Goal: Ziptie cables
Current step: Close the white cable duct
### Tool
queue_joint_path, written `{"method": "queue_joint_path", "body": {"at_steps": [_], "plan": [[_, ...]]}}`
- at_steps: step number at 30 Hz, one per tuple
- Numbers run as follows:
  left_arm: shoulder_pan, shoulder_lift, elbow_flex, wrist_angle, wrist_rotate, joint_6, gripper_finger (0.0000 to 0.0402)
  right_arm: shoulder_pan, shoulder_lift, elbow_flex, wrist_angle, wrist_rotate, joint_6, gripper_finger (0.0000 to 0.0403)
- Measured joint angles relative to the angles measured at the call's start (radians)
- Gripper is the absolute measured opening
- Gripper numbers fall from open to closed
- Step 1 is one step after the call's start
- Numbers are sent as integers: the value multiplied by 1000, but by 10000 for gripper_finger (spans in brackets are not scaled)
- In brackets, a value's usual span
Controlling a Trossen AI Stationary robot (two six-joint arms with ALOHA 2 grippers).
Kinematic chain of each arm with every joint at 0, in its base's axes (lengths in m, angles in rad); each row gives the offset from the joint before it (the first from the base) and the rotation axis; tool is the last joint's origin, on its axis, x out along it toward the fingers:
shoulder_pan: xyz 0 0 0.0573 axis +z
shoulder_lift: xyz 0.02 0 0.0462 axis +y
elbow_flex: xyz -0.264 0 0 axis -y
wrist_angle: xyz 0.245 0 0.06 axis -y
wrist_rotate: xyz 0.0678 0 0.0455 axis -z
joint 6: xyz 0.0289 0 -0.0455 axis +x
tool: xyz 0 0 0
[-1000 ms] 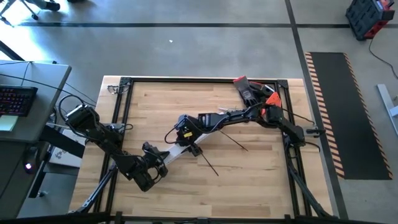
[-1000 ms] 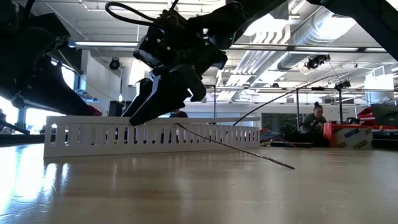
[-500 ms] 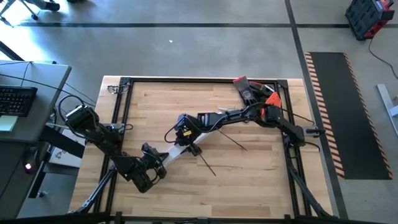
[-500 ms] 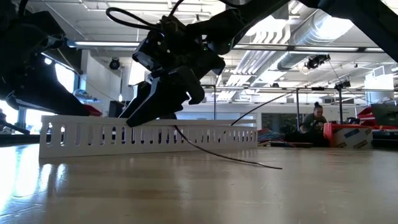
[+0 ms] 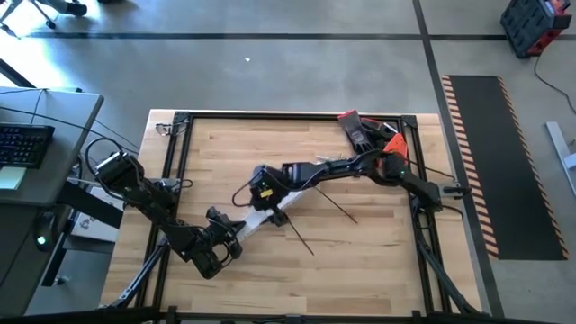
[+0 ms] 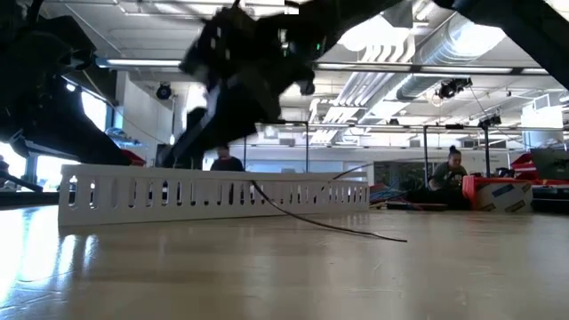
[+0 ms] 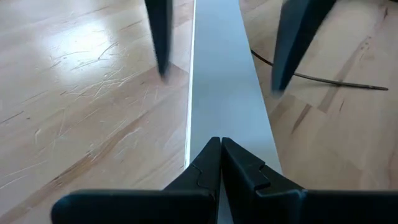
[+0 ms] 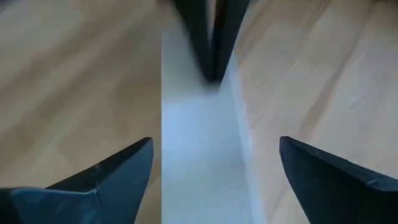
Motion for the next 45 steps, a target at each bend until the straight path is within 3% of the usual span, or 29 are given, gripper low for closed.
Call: {"method": "queue_joint_path", "body": {"at_steps": [7,10,12,17,22,27,34,37,42,45], "plan": [[-1,0,0,-1,-1,1,0,-3,-160,-60,-6,43,-8,276],[-1,0,0,-1,-1,1,0,-10,-289,-164,40,74,-4,233],[-3,0,-1,-2,-2,1,0,-15,-376,-303,109,91,14,198],[-7,1,-1,-2,-12,2,0,-5,-543,-781,607,173,201,94],[-7,1,-1,-2,-14,21,0,2,-542,-978,921,299,362,29],[-7,1,0,0,-14,20,0,-19,-505,-1000,967,447,428,12],[-8,1,1,20,-15,34,0,-65,-373,-993,979,444,499,12],[-8,1,2,25,-15,45,0,-64,-411,-1000,989,462,499,12],[-8,1,2,31,-15,45,0,-97,-554,-999,959,604,478,12],[-8,1,2,38,-17,56,0,-132,-585,-1000,885,631,503,12]]}}
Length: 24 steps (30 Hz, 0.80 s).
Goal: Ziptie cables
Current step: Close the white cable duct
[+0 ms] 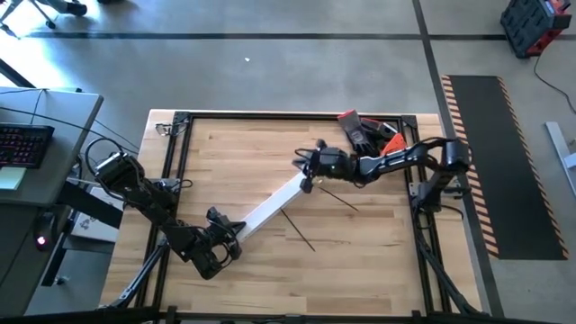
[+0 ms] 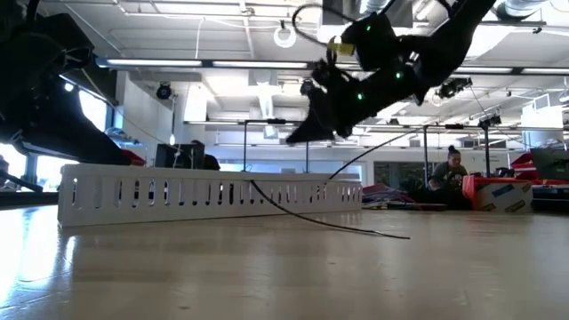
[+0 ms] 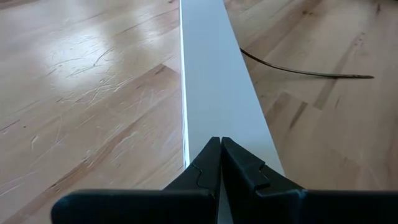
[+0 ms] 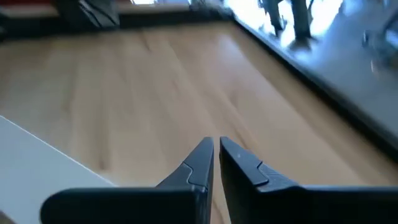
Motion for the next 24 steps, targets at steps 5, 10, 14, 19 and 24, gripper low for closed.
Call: {"method": "queue_joint_path", "body": {"at_steps": [5,10,14,19,24], "plan": [[0,0,0,6,0,6,0,-27,36,-12,-170,66,107,12],[1,0,1,9,-2,7,0,-34,77,-116,-53,94,219,12],[1,0,1,7,-9,8,0,-34,27,-142,-38,92,211,12],[0,0,9,-3,-10,8,0,-15,-129,-147,-90,115,109,12],[0,-13,87,-145,46,25,0,54,-338,-148,-215,136,-47,12]]}}
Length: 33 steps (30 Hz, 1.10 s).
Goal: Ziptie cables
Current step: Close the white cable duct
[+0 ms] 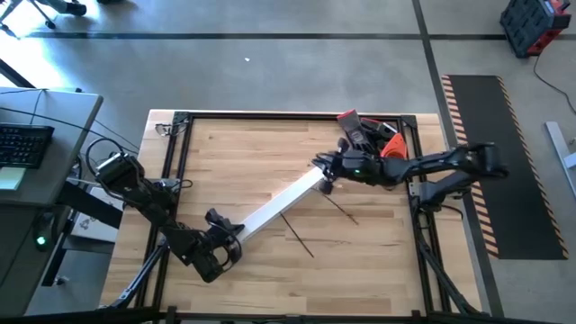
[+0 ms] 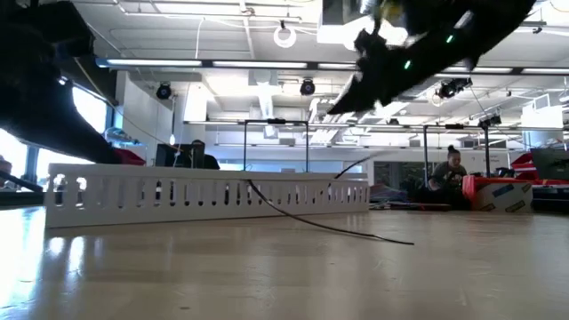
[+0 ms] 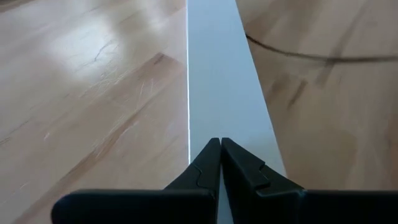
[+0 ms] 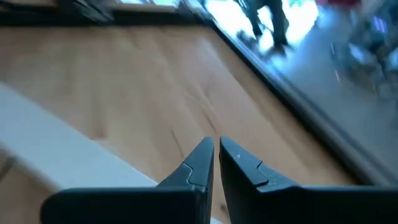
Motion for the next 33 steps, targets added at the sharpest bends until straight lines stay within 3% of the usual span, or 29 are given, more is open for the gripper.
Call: {"method": "queue_joint_path", "body": {"at_steps": [4,7,10,16,21,26,29,33], "plan": [[5,-22,113,-186,33,13,0,65,-109,3,-66,-99,-187,12],[29,-28,181,-250,25,71,0,90,-114,3,-75,-241,-259,12],[81,-30,221,-236,18,168,0,81,-71,66,-181,-255,-277,23],[245,-30,227,-139,86,388,0,47,119,257,-473,-354,-382,116],[352,-31,214,43,165,625,0,41,333,454,-707,-338,-550,237],[390,-31,187,185,238,748,0,41,500,659,-923,-224,-646,342],[390,-31,186,189,235,753,0,41,558,747,-1025,-180,-672,371],[390,-32,186,205,237,776,0,33,602,792,-1042,-161,-720,375]]}}
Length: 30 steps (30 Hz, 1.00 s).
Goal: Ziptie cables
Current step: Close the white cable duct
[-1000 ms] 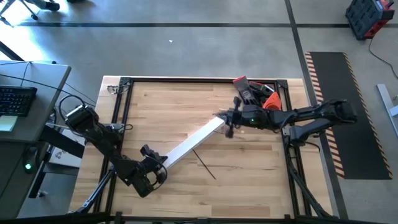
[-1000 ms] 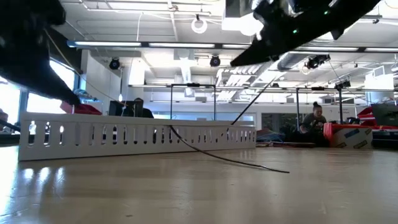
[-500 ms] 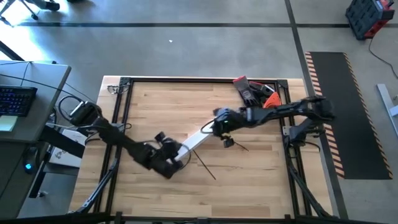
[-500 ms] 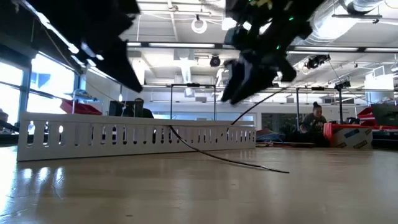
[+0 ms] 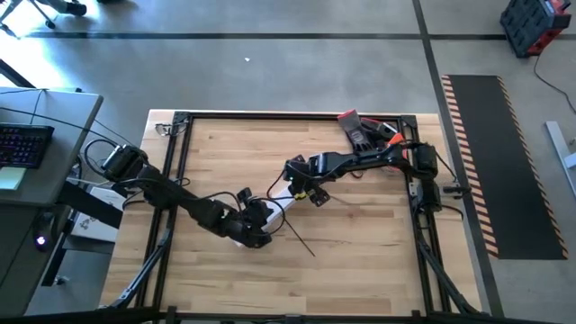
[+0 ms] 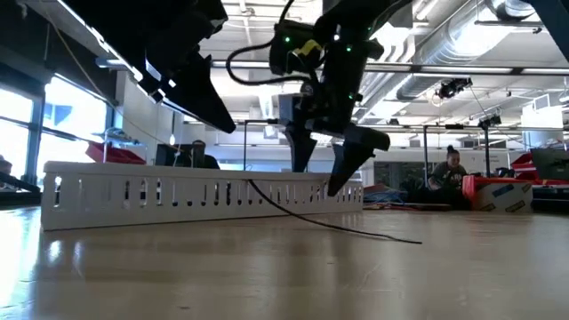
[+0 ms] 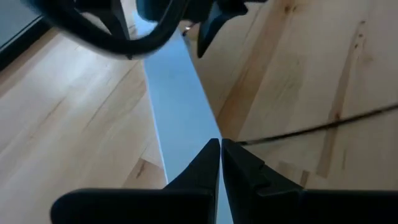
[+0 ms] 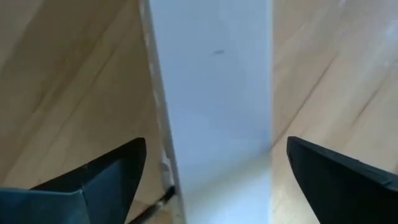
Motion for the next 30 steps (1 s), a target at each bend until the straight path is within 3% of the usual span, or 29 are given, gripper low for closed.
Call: {"method": "queue_joint_path", "body": {"at_steps": [12,20,27,30], "plan": [[-4,0,0,11,6,0,0,-5,4,-26,-14,20,-33,308],[-4,0,0,22,6,3,0,-1,2,-51,-9,26,-43,227],[-4,3,1,22,11,2,0,23,2,-52,8,29,-40,226],[-4,3,1,22,13,2,0,33,5,-34,-14,27,-14,261]]}}
